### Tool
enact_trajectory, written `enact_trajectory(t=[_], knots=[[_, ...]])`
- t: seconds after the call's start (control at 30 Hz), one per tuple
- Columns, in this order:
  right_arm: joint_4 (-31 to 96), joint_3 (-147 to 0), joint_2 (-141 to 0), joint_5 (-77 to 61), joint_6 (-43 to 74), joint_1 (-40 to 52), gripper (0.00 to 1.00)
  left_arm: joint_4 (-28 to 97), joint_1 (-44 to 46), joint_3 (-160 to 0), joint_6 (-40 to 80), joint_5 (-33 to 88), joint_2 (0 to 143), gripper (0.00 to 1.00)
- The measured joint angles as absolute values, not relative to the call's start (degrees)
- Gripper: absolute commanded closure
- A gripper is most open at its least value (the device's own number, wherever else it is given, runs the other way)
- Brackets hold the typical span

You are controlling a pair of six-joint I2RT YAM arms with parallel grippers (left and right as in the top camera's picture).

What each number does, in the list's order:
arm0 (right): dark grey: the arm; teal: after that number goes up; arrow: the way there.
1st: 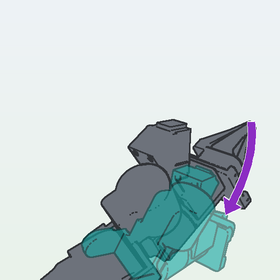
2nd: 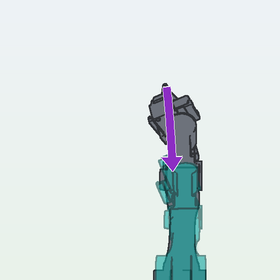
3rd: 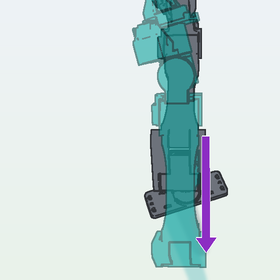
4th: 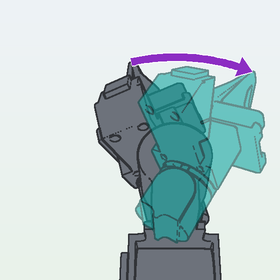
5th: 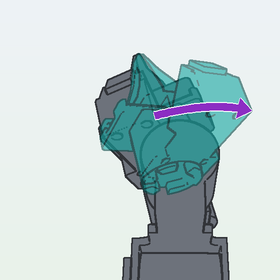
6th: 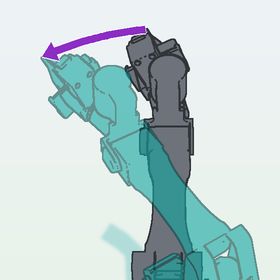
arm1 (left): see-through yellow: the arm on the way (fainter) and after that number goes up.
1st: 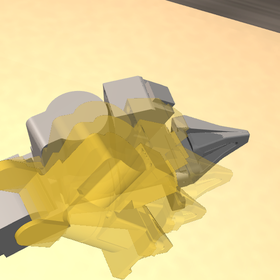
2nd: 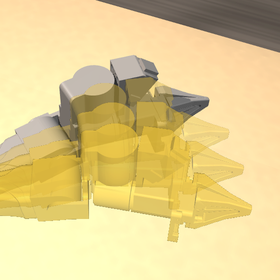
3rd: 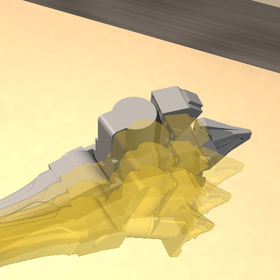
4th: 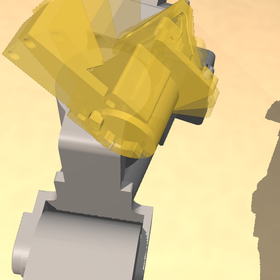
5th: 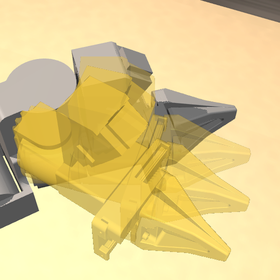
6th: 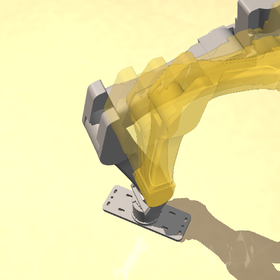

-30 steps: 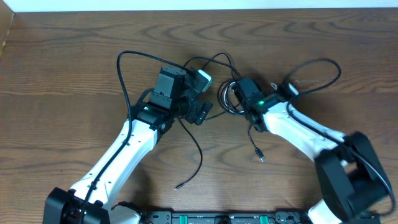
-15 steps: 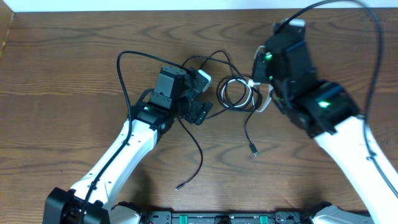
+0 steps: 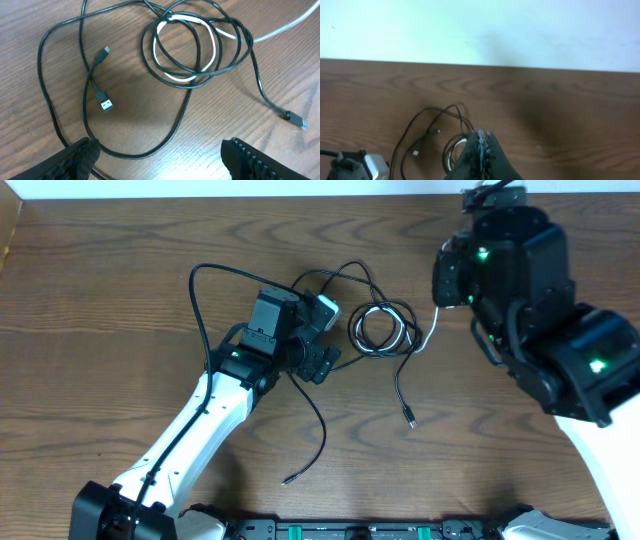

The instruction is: Untangle cables

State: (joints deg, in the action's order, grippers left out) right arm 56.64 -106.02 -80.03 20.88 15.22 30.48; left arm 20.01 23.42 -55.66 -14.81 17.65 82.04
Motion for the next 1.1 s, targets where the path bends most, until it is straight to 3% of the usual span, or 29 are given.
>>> enact_trajectory(t=[0.5, 0.53, 0.6, 0.67, 0.8, 1.0, 1.1], knots=[[64.6, -135.7, -78.9, 24.0, 10.3, 30.0, 0.99, 20.4, 23.4, -55.7, -14.8, 17.6, 82.0, 0.16], [65.9, -136.1, -78.7, 23.7, 10.2, 30.0, 0.95, 20.4, 23.4, -55.7, -14.8, 17.6, 82.0, 0.16], [69.9, -136.4, -78.5, 22.9, 10.9, 30.0, 0.68, 20.4, 23.4, -55.7, -14.8, 17.6, 82.0, 0.16], [74.0, -136.2, -79.0, 22.2, 11.6, 30.0, 0.55, 20.4, 23.4, -55.7, -14.8, 17.6, 82.0, 0.16], [80.2, -133.4, -82.4, 21.2, 13.7, 30.0, 0.50, 20.4, 23.4, -55.7, -14.8, 17.6, 82.0, 0.16], [86.3, -123.0, -89.6, 19.7, 29.4, 30.0, 0.65, 20.3, 23.4, -55.7, -14.8, 17.6, 82.0, 0.16], [86.4, -115.7, -90.8, 19.2, 45.7, 30.0, 0.39, 20.1, 23.4, -55.7, -14.8, 17.6, 82.0, 0.16]])
